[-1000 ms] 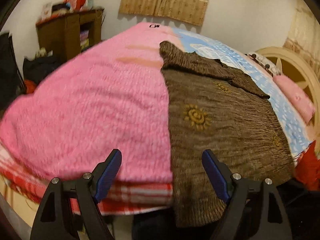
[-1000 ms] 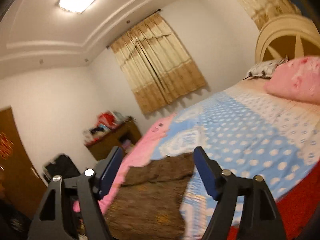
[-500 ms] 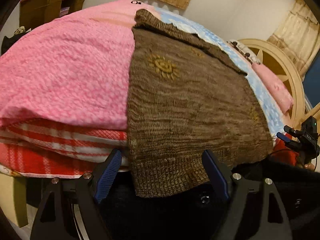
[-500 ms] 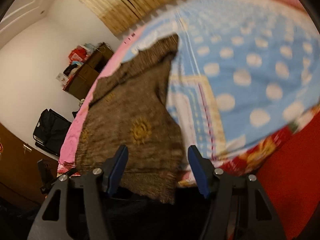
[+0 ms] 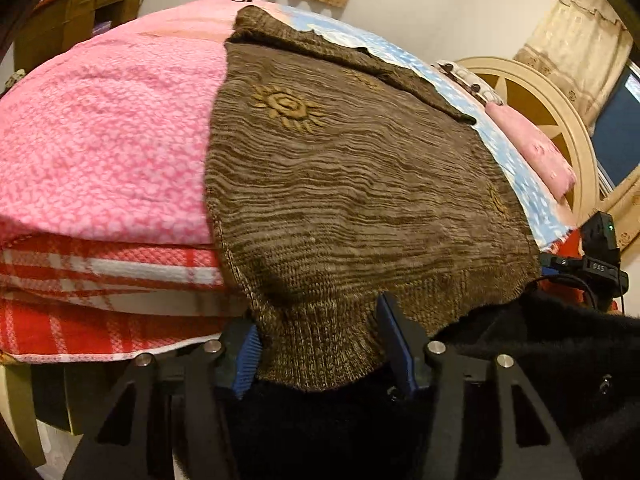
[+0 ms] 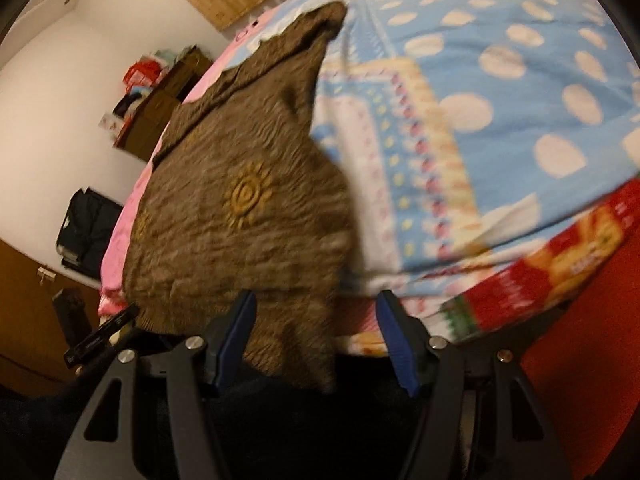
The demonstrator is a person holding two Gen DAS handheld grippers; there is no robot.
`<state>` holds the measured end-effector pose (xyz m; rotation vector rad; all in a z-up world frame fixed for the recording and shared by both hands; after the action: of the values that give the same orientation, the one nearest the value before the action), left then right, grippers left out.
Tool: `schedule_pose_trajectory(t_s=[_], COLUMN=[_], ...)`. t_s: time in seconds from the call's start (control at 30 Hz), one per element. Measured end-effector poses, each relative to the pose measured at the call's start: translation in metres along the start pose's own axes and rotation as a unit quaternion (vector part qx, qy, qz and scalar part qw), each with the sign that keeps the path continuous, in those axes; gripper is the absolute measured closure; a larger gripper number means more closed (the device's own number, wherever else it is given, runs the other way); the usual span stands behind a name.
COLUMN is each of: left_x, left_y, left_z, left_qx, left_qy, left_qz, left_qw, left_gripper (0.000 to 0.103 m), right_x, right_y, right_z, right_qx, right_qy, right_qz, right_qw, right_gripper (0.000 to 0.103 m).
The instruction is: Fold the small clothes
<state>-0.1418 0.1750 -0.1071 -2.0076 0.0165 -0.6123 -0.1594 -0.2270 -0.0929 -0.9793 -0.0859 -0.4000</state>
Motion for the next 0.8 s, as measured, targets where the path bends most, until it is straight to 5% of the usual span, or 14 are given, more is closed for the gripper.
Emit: schedule_pose_trajectory(t_s=[0.07,0.17,0.23,0.43,0.63,0.8], left_x=[0.001,0.002,0.001,0.013,0.033,0.037], left_y=[0.0,0.004,0.003,-0.025,-0.06,-0.072], left_z=[-0.002,-0.002,-0.004,-0.02,-0.027,-0.027], left_qx=[0.003,-0.012,-0.023,-0.061,-0.086,-0.085], left_qy=[0.005,0.0,0.006,0.035,0.028,0.031], left_qz=[0.0,0.008,0.01,-0.031,-0.088,-0.107], left_qw=[1.0,0.9999,0.9997,0.997,0.9921,0.9902], left_gripper=[0.049,0.069,0.081,0.089,0.089,0.089], right_x=[-0.003,-0.003,-0.003,-0.003,0.01,0.022], right_y=[0.007,0.018,0.024,0.011,-0.044,-0.066], right_z=[0.005,0.005,-0.001,0.007,0.035,0.032], right_qx=[0.002,-0.011,0.003,0.089,0.187,0.196], right_qy=[-0.013,-0.014,0.001,0.003,-0.027,-0.017], right_qz=[0.017,0.025,0.039,0.037,-0.035,-0.08], right_qw=[1.0,1.0,0.999,0.995,0.981,0.977], right_gripper=[0.049,0.066,0.09,0.094,0.094,0.094])
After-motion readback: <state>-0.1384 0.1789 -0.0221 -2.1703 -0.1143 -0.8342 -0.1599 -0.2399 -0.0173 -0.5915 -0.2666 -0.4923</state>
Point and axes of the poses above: each gripper's, at about its wrist camera, not at the fingertips, and y roughly the way its jaws point, z to its left, x to its top, the point moved 1 cm from there along y, roughly the way its jaws point, and after that the axes turned 10 degrees about z, right-handed, at the moved point
